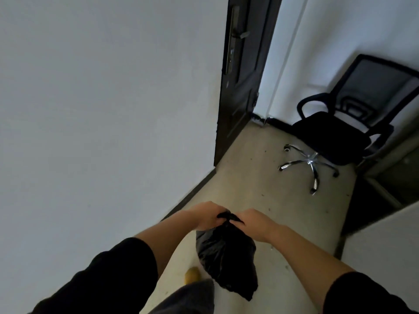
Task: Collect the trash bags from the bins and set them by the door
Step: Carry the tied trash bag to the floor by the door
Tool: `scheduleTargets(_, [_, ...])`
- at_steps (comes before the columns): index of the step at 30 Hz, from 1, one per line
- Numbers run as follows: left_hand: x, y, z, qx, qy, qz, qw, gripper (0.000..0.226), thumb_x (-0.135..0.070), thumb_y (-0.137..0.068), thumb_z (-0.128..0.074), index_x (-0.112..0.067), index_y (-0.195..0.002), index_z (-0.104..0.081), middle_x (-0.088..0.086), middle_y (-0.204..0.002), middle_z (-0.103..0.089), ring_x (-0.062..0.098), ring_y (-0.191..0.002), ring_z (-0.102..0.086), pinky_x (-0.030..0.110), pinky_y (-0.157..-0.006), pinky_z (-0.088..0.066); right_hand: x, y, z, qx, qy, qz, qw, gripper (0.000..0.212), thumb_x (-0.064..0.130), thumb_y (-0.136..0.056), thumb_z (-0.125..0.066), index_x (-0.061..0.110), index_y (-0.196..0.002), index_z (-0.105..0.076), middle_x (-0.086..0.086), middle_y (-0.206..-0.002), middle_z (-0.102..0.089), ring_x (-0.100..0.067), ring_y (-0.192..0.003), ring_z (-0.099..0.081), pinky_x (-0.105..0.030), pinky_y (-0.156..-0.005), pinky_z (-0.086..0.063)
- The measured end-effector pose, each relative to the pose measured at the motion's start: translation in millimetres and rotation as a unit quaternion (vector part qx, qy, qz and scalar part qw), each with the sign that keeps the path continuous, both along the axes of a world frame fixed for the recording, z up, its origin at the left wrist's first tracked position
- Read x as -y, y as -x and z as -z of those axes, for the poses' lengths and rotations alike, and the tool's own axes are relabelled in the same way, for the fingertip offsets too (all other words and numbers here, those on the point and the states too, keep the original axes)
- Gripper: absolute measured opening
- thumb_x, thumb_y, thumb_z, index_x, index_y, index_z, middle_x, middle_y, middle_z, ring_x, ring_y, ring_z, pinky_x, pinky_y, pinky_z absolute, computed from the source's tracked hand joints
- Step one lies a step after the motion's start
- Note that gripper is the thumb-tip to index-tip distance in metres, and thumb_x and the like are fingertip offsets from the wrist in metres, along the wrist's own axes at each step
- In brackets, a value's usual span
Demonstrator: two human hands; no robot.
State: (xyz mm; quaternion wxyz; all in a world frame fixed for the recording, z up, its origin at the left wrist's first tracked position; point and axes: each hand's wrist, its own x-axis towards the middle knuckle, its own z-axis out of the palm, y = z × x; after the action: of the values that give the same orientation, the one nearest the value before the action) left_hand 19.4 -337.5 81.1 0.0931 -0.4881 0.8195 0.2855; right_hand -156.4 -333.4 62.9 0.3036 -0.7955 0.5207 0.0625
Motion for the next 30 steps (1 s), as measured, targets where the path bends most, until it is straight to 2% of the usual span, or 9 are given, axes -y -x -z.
scheduleTargets(9, [183,12,6,0.027,-0.011,0.015,0.999,0.027,-0.023,-0.095,-0.044,-0.01,-0.114,-0.058,0.012,-0.116,-0.059,0.029,-0.106,-0.055,0.028,-0.077,-0.036,156,2,5,0.039,-0.028,0.053,0.997,0.037,0.034,-0.099,-0.04,0.004,-0.086,-0.056,-0.018,-0.09,-0.063,-0.031,-0.08,-0.058,-0.036,-0.07,-0.043])
scheduleTargets(11, [220,14,13,0.035,-0.01,-0.004,0.999,0.026,-0.024,-0.093,-0.045,-0.013,-0.112,-0.058,0.01,-0.116,-0.059,0.028,-0.104,-0.056,0.031,-0.078,-0.041,195,2,9,0.045,-0.038,0.037,0.998,0.037,0.034,-0.099,-0.04,0.004,-0.083,-0.054,-0.017,-0.085,-0.062,-0.028,-0.074,-0.055,-0.035,-0.067,-0.041])
scheduleTargets(14, [269,16,34,0.047,-0.015,-0.038,0.998,0.023,-0.026,-0.093,-0.046,-0.013,-0.108,-0.058,0.009,-0.112,-0.057,0.028,-0.102,-0.058,0.039,-0.083,-0.05,249,-1,19,0.048,-0.045,0.0,0.998,0.037,0.032,-0.099,-0.039,0.016,-0.066,-0.039,-0.004,-0.064,-0.049,-0.018,-0.058,-0.046,-0.029,-0.053,-0.032])
scheduleTargets(17, [315,19,54,0.039,-0.01,-0.082,0.996,0.026,-0.022,-0.094,-0.044,-0.012,-0.113,-0.058,0.008,-0.115,-0.053,0.026,-0.109,-0.053,0.036,-0.085,-0.047,306,-7,40,0.047,-0.068,-0.018,0.996,0.039,0.031,-0.1,-0.037,0.023,-0.062,-0.033,0.0,-0.058,-0.043,-0.014,-0.049,-0.041,-0.027,-0.048,-0.03])
scheduleTargets(20, [359,7,74,0.06,-0.003,-0.084,0.995,0.033,-0.028,-0.094,-0.048,-0.013,-0.123,-0.054,0.008,-0.125,-0.052,0.024,-0.117,-0.048,0.036,-0.093,-0.045,354,-19,77,0.069,-0.105,0.01,0.992,0.038,0.035,-0.099,-0.036,0.018,-0.066,-0.039,-0.007,-0.065,-0.053,-0.025,-0.059,-0.056,-0.039,-0.06,-0.047])
scheduleTargets(22, [387,-10,97,0.09,-0.015,-0.075,0.993,0.041,-0.037,-0.093,-0.052,-0.017,-0.128,-0.049,0.006,-0.127,-0.053,0.023,-0.118,-0.049,0.038,-0.097,-0.045,377,-30,112,0.067,-0.118,0.011,0.991,0.037,0.034,-0.1,-0.036,0.018,-0.067,-0.04,-0.008,-0.068,-0.057,-0.024,-0.061,-0.057,-0.034,-0.058,-0.043])
scheduleTargets(25, [421,-46,135,0.177,0.006,-0.049,0.983,0.042,-0.039,-0.097,-0.044,-0.017,-0.133,-0.045,0.006,-0.129,-0.054,0.023,-0.119,-0.05,0.037,-0.1,-0.043,403,-44,175,0.044,-0.132,-0.014,0.99,0.037,0.035,-0.1,-0.035,0.028,-0.064,-0.03,0.0,-0.066,-0.052,-0.014,-0.057,-0.048,-0.028,-0.054,-0.036])
scheduleTargets(28, [444,-85,175,0.254,0.081,-0.01,0.964,0.039,-0.033,-0.1,-0.033,-0.014,-0.131,-0.047,0.007,-0.13,-0.052,0.025,-0.122,-0.047,0.038,-0.108,-0.034,424,-57,243,0.026,-0.143,-0.015,0.989,0.04,0.035,-0.1,-0.034,0.024,-0.062,-0.032,-0.001,-0.067,-0.051,-0.016,-0.062,-0.049,-0.027,-0.058,-0.036])
scheduleTargets(30, [449,-112,196,0.292,0.148,0.03,0.944,0.033,-0.027,-0.098,-0.036,-0.012,-0.121,-0.056,0.008,-0.122,-0.057,0.026,-0.118,-0.051,0.037,-0.11,-0.031,435,-63,284,0.014,-0.136,-0.014,0.99,0.04,0.035,-0.1,-0.034,0.022,-0.062,-0.032,-0.004,-0.069,-0.053,-0.02,-0.066,-0.05,-0.03,-0.063,-0.037])
